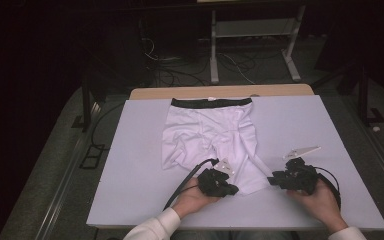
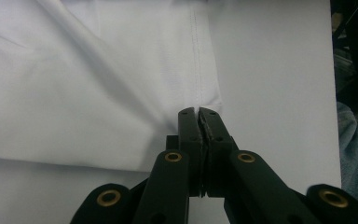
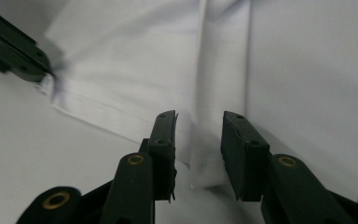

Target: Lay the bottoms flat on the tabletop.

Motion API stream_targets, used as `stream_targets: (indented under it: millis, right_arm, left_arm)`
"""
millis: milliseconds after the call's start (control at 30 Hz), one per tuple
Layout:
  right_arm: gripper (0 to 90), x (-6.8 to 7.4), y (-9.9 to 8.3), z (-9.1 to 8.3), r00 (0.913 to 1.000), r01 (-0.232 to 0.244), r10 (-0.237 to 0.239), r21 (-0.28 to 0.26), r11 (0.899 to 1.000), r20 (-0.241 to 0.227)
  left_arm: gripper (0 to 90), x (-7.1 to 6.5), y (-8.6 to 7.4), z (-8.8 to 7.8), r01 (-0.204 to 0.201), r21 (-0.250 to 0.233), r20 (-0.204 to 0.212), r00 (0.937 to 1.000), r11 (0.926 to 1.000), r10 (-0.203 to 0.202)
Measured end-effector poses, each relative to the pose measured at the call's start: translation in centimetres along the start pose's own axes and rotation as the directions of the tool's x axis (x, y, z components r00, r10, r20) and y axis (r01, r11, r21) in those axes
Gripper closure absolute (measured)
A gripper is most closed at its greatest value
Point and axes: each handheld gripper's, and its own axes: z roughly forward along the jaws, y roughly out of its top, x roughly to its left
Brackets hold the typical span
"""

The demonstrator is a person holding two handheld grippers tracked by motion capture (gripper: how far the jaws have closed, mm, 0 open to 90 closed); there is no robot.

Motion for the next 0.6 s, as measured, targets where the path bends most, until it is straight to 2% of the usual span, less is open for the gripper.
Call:
stream_targets:
  millis: [200,333,467,600]
  right_arm:
    - [65.7,0.2,0.0,0.1,0.9989,0.015,-0.016,0.02,1.0,0.044]
    - [67.7,1.0,0.2,0.2,0.9934,0.056,-0.061,0.047,0.997,0.098]
    - [76.2,1.2,0.2,0.4,0.9877,0.069,-0.077,0.06,0.996,0.136]
    - [85.3,1.1,0.2,0.4,0.9879,0.068,-0.075,0.057,0.996,0.136]
  left_arm:
    - [87.8,0.0,0.0,0.0,-0.002,0.001,-0.001,1.0,1.0,0.002]
    - [87.7,-0.1,0.0,0.0,-0.003,0.003,-0.005,1.0,1.0,0.003]
    - [87.7,-0.1,0.0,0.0,-0.001,0.003,-0.006,1.0,1.0,0.001]
    - [87.7,-0.1,0.0,0.0,-0.001,0.002,-0.005,1.0,1.0,0.001]
